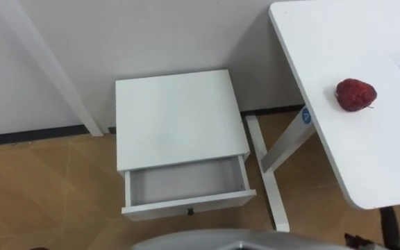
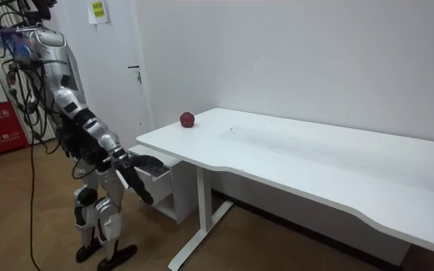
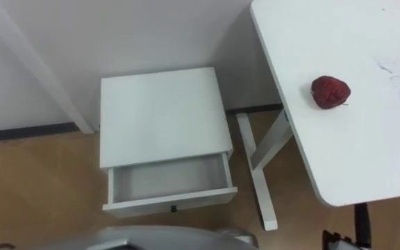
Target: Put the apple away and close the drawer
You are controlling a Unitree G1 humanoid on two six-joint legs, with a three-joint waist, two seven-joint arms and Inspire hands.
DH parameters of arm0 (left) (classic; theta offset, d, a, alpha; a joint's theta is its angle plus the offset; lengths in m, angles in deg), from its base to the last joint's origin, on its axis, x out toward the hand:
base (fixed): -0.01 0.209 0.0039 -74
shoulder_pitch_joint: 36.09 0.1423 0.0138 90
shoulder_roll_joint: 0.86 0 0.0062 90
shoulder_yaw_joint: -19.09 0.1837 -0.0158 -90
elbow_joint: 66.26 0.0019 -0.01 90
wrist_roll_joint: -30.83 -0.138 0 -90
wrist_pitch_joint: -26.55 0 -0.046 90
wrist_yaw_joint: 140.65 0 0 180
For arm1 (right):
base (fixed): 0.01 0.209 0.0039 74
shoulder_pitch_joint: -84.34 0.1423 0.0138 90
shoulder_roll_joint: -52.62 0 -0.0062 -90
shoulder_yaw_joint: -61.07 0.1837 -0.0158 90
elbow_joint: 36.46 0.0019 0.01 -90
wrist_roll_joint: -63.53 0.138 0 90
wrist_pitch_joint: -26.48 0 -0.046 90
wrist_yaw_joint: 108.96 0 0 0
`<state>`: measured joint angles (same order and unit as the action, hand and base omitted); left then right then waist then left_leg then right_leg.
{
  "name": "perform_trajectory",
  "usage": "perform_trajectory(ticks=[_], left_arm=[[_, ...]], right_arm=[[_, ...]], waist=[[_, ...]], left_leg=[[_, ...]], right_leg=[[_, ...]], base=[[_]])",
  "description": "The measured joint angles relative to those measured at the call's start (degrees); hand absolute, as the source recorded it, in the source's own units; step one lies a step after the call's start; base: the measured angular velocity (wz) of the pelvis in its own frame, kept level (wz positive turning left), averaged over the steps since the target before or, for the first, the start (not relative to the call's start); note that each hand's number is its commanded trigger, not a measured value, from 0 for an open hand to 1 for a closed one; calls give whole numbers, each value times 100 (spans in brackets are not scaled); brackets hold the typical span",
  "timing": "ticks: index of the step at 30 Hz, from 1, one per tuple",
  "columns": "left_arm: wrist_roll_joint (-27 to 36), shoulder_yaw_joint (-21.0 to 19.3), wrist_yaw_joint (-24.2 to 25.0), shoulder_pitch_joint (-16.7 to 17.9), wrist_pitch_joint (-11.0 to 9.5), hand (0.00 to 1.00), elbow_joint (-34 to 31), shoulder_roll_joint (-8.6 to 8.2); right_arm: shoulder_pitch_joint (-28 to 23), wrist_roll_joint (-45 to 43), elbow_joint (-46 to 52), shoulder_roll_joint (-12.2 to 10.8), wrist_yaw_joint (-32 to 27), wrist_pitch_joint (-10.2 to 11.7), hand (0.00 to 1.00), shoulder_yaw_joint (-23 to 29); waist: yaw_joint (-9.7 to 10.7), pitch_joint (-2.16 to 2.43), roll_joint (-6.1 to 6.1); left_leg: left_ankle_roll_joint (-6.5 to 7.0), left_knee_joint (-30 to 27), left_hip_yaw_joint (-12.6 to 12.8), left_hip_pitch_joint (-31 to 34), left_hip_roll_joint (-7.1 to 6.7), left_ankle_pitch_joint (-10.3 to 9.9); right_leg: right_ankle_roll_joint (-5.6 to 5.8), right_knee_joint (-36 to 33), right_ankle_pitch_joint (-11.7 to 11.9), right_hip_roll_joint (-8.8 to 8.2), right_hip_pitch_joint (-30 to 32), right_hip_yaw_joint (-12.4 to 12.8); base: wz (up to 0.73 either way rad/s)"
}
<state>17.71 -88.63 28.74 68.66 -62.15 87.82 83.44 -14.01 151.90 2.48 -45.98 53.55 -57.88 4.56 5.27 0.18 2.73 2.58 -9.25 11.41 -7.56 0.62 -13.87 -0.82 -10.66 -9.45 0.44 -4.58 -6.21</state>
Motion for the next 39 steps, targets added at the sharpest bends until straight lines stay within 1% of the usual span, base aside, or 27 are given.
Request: perform_trajectory(ticks=[1,4,5,6,7,8,9,10,11,12,13,14,15,16,17,18,20,21,23,24,25,27,29,31,33,37,39], left_arm=[[2,-8,0,59,-4,0,-24,-12],[-9,-9,-1,45,-2,0,-98,-12],[-30,-22,10,79,-1,0,-130,-13],[-25,-26,18,109,6,0,-173,-13],[-35,-40,36,200,4,0,-315,-13],[-79,-95,55,240,0,0,-458,-13],[-154,-143,68,237,-5,0,-495,-13],[-264,-192,76,233,-13,0,-526,-10],[-273,-191,80,230,-60,0,-553,-12],[-266,-191,81,223,-94,0,-558,-14],[-246,-173,82,218,-160,0,-557,-14],[-234,-141,85,218,-176,0,-557,-15],[-238,-108,88,211,-175,0,-557,-13],[-243,-27,118,204,-175,0,-557,-12],[-260,86,135,177,-173,0,-545,-11],[-260,132,140,172,-174,0,-544,-12],[-272,284,154,119,-169,0,-542,-24],[-278,304,161,98,-168,0,-541,-28],[-279,339,244,39,-167,0,-547,-29],[-279,341,244,41,-166,0,-547,-28],[-278,348,238,59,-161,0,-547,-26],[-275,452,218,81,-131,0,-546,-7],[-280,471,217,85,-127,0,-545,-11],[-369,471,216,108,-120,0,-546,-14],[-395,495,213,109,-120,0,-546,5],[-393,680,231,117,-131,0,-547,26],[-395,679,239,115,-142,0,-557,22]], right_arm=[[36,39,237,1,-189,17,0,57],[55,134,566,2,-562,121,0,258],[42,130,735,-1,-764,124,0,440],[51,115,846,2,-870,130,0,577],[79,34,1102,14,-1083,173,0,834],[78,-277,1473,30,-1355,310,0,965],[80,-463,1671,39,-1465,369,0,1019],[85,-802,1980,131,-1652,481,0,1043],[97,-1124,2212,282,-1849,545,0,1043],[102,-1332,2350,350,-1957,572,0,1038],[125,-1771,2653,440,-2134,636,0,1021],[159,-2172,2946,520,-2263,710,0,957],[181,-2354,3055,575,-2333,730,0,895],[231,-2734,3263,661,-2452,749,0,791],[329,-3103,3408,731,-2586,764,0,661],[356,-3283,3438,777,-2642,770,0,573],[445,-3962,3491,856,-2815,754,0,314],[462,-4145,3506,859,-2822,746,0,277],[497,-4917,3505,911,-2800,716,0,117],[498,-5091,3505,924,-2786,703,0,77],[498,-5338,3504,969,-2773,684,0,-71],[497,-5699,3501,1002,-2720,620,0,-290],[498,-6074,3500,1005,-2565,477,0,-478],[496,-6455,3500,1005,-2425,411,0,-608],[497,-6707,3501,1023,-2294,413,0,-779],[517,-7189,3501,1112,-1965,417,0,-1216],[517,-7375,3499,1115,-1805,421,0,-1232]], waist=[[23,-2,15],[92,3,54],[134,15,74],[169,15,76],[244,17,84],[265,18,81],[284,17,76],[301,-4,69],[306,1,61],[304,1,56],[300,-12,44],[272,-12,31],[249,-14,41],[229,-3,-16],[218,-29,1],[216,-32,3],[172,-18,25],[136,-18,25],[47,-19,15],[44,-19,16],[-10,-20,16],[-64,-29,27],[-135,-40,61],[-211,-48,72],[-256,-46,90],[-312,-50,109],[-344,-50,110]], left_leg=[[0,1,-23,24,-5,0],[6,-35,-41,119,-13,4],[6,-27,-47,120,-14,4],[6,-26,-47,121,-16,4],[7,-38,-52,137,-19,4],[11,-35,-48,171,-24,7],[16,-37,-48,197,-27,10],[23,-31,-48,200,-30,15],[23,-21,-48,188,-33,15],[23,-15,-48,183,-34,15],[23,-31,-38,191,-35,15],[23,-31,9,216,-26,16],[23,-38,39,229,-21,16],[23,-48,73,289,-19,16],[24,-45,59,311,-23,16],[24,-37,52,321,-25,16],[24,-41,21,359,-25,17],[27,-57,20,369,-25,19],[33,-70,21,392,-25,25],[33,-68,21,389,-25,25],[32,-62,22,385,-24,27],[30,-57,18,377,-24,29],[29,-42,15,336,-21,31],[29,-35,19,302,-21,31],[29,-35,19,283,-21,31],[25,-38,23,274,-13,33],[23,-38,17,274,-12,34]], right_leg=[[0,-5,0,-8,26,-9],[0,-10,0,-18,94,-47],[3,-7,-2,-14,96,-45],[4,-2,-2,-15,94,-50],[4,-5,-3,-15,99,-55],[5,-9,-3,-14,138,-37],[5,-6,-2,-16,162,-37],[6,-7,-2,-17,167,-34],[6,-10,-2,-13,167,-11],[6,-10,-2,-12,168,-6],[6,-24,-2,-9,191,15],[6,-65,-2,0,261,43],[6,-96,-2,5,297,69],[5,-106,-2,9,362,99],[5,-110,-1,5,379,98],[5,-110,-1,4,388,97],[5,-113,-1,-1,415,67],[5,-113,-1,-3,427,58],[5,-106,-1,-15,441,20],[5,-101,-1,-16,439,17],[5,-97,-1,-16,438,12],[5,-88,-1,-13,438,16],[5,-85,-1,-12,426,14],[5,-66,-1,-17,389,12],[6,-14,-1,-29,341,4],[3,5,2,-34,315,-32],[3,9,2,-35,307,-45]], base=[[0],[6],[0],[0],[0],[-3],[-3],[-3],[-3],[-6],[-10],[-14],[-17],[-11],[-5],[0],[7],[6],[6],[4],[0],[0],[0],[0],[2],[0],[2]])
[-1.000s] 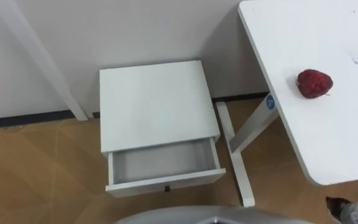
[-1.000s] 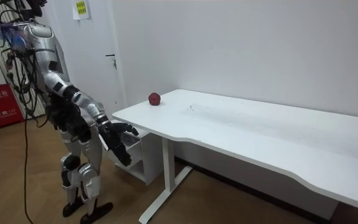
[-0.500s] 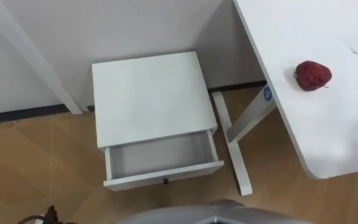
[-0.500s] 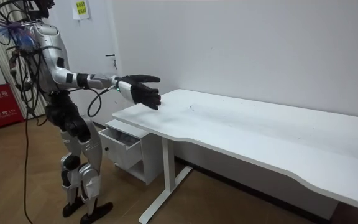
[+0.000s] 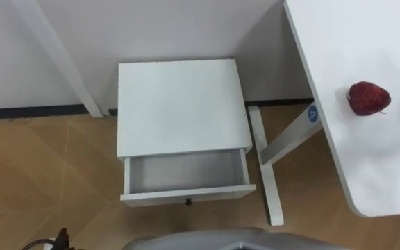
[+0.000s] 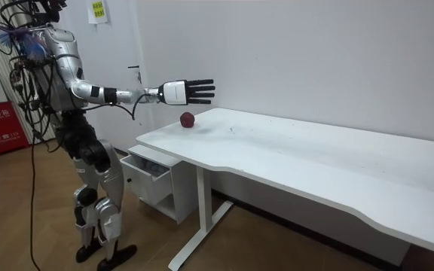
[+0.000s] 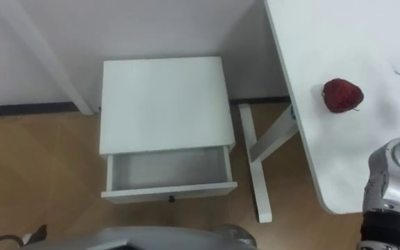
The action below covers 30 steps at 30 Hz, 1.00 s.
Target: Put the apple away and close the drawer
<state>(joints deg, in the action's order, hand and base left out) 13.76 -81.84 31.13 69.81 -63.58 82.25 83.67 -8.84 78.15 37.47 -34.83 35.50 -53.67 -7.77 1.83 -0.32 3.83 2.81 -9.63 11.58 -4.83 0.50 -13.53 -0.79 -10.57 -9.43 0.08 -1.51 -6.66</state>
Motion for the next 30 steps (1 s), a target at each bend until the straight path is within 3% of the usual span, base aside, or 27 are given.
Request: perform_trajectory(ticks=[5,12,30], left_arm=[[-13,57,56,38,0,0,-19,36],[-7,108,112,54,0,0,-121,51],[8,118,119,107,-39,0,-107,115]], right_arm=[[-14,-1070,-134,6,451,2,0,-322],[-15,-1256,-161,9,1149,-121,0,-657],[-133,-1600,-702,14,1939,-228,0,-897]], waist=[[-39,-5,-3],[-70,-2,0],[-49,37,-30]], left_leg=[[-1,-3,-61,-6,0,1],[-2,-3,-102,-37,-1,1],[-3,-36,-232,-58,-13,0]], right_leg=[[-2,9,1,-4,-30,-5],[-2,9,1,-18,-74,-63],[-2,86,1,-24,-223,-142]], base=[[3],[4],[3]])
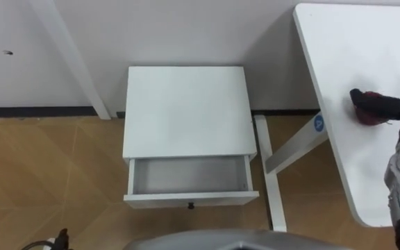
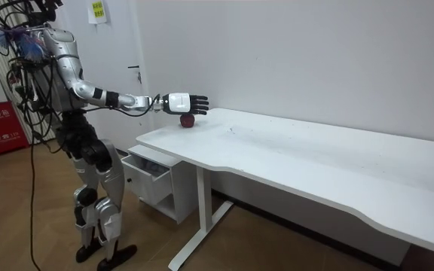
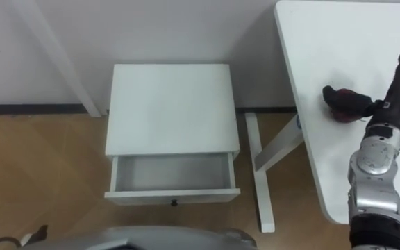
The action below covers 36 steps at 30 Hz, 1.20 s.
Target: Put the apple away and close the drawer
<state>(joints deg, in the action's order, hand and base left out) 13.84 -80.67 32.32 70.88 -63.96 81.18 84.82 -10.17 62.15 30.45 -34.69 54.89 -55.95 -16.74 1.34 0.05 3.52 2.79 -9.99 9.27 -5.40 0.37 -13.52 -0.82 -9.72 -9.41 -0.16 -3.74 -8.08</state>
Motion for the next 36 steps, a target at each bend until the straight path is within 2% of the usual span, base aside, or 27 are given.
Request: perform_trajectory(ticks=[4,5,11,12,14,15,16,21,27,36], left_arm=[[1,27,-1,8,-39,0,0,0],[12,47,-4,7,-45,0,0,1],[18,108,-33,13,-107,0,82,1],[22,108,-38,9,-111,0,84,1],[37,112,-97,-82,-158,0,241,-3],[57,112,-104,-90,-158,0,251,-3],[59,108,-117,-94,-161,0,252,-2],[58,106,-132,-66,-195,0,251,0],[56,295,-153,-54,-192,0,222,-2],[54,321,-255,-127,-194,0,223,-2]], right_arm=[[-4,-214,-21,0,55,23,0,-32],[-4,-227,-141,0,62,119,0,-35],[-78,-370,-579,-4,160,125,1,-202],[-92,-370,-579,-3,180,125,43,-201],[-116,-371,-668,-9,226,203,70,-220],[-117,-371,-714,-10,242,252,79,-220],[-119,-371,-771,-11,259,304,100,-220],[-128,-605,-824,-11,162,369,100,-207],[-324,-825,-826,-40,-163,487,100,-211],[-412,-1071,-711,-235,-249,614,100,-198]], waist=[[-4,8,-15],[-6,12,-15],[-5,16,-24],[-5,16,-23],[-9,16,-24],[-10,16,-22],[-8,16,-19],[-13,13,-16],[-6,25,18],[-6,38,-78]], left_leg=[[0,1,-5,3,-1,0],[0,2,-8,-5,-1,0],[0,6,-14,-18,-5,0],[0,5,-14,-19,-4,0],[0,-2,-15,-25,-4,0],[0,-4,-15,-27,-4,0],[0,-9,-16,-28,-6,0],[0,-4,-14,-29,-7,0],[-1,31,-7,-29,-1,-1],[-2,46,52,-30,10,-1]], right_leg=[[0,1,0,13,2,-7],[-1,5,1,7,-6,1],[-1,6,0,-4,-19,0],[-1,6,0,-4,-20,1],[-1,6,1,-8,-30,-9],[-1,6,1,-9,-34,-11],[-1,6,1,-12,-40,-13],[-1,5,1,-12,-39,-8],[-1,10,1,-2,-33,-13],[-1,18,1,15,-12,13]], base=[[0],[0],[0],[0],[0],[0],[0],[0],[0],[-2]])
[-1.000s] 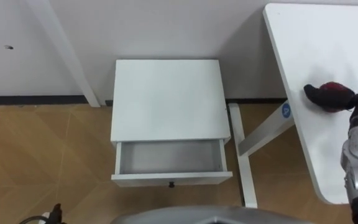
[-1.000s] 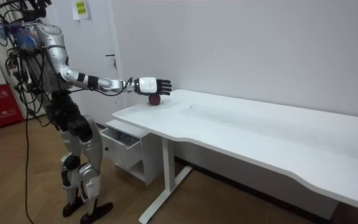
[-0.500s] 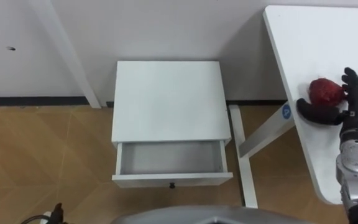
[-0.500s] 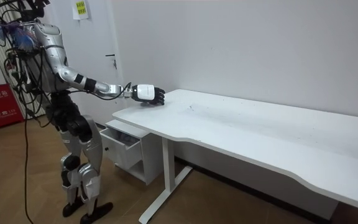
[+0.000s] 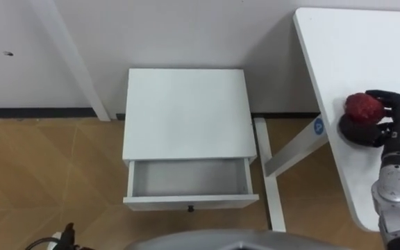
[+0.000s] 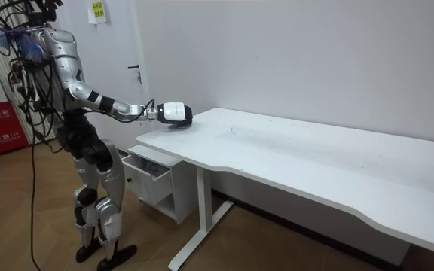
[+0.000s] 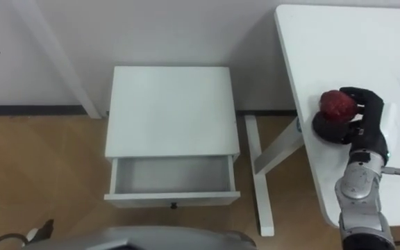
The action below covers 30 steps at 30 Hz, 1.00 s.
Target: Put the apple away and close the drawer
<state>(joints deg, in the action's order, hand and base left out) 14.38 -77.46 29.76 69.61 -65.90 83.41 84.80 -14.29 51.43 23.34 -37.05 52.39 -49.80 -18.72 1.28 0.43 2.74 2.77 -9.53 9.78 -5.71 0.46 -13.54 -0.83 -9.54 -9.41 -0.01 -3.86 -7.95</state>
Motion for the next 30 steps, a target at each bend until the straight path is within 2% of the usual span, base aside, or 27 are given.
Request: perform_trajectory(ticks=[4,8,10,15,16,19,20,24,30], left_arm=[[3,9,-27,-38,1,0,1,0],[-126,129,-25,-71,2,0,5,-39],[-129,144,-21,-111,0,0,37,-46],[-107,512,23,-348,-35,0,167,-50],[-107,617,24,-474,-43,0,235,-53],[-50,640,51,-568,-44,0,336,-81],[-41,640,79,-579,-44,0,375,-80],[-72,639,154,-591,-31,0,397,-90],[-46,697,182,-593,35,0,309,-113]], right_arm=[[-41,-143,303,-135,75,-90,100,-130],[-42,-376,704,-188,336,-146,100,-660],[-16,-712,899,-264,505,-252,100,-894],[12,-1136,1073,-292,1267,-512,100,-1827],[16,-1119,1308,-292,1415,-518,100,-2003],[214,-1112,1745,-294,1654,-504,100,-2332],[303,-1093,1805,-284,1714,-499,100,-2462],[426,-1108,1861,-280,2035,-509,100,-2661],[352,-1109,1652,-266,2329,-656,100,-2893]], waist=[[-2,3,-39],[-30,-1,-33],[-61,-11,-12],[-403,-44,-38],[-474,-66,-66],[-548,-84,-64],[-631,-74,-45],[-668,-46,2],[-684,-58,17]], left_leg=[[-1,-12,1,0,4,0],[-3,-10,9,6,8,1],[-6,-7,9,9,14,2],[-7,-17,-24,20,2,3],[-6,-17,-41,50,-3,4],[-9,-23,-109,120,-9,11],[-13,-12,-124,124,-9,13],[-17,-6,-271,181,-13,15],[-17,16,-388,220,-32,15]], right_leg=[[-4,-20,2,0,3,-9],[-17,-25,11,9,15,-9],[-23,-26,15,5,15,-11],[-19,-16,20,-5,23,-18],[-19,-14,20,-10,52,-37],[-19,17,20,-13,101,-92],[-19,69,20,-12,87,-104],[-18,104,20,-14,89,-236],[-18,173,20,-24,66,-332]], base=[[-2],[-1],[0],[1],[8],[10],[6],[22],[7]])
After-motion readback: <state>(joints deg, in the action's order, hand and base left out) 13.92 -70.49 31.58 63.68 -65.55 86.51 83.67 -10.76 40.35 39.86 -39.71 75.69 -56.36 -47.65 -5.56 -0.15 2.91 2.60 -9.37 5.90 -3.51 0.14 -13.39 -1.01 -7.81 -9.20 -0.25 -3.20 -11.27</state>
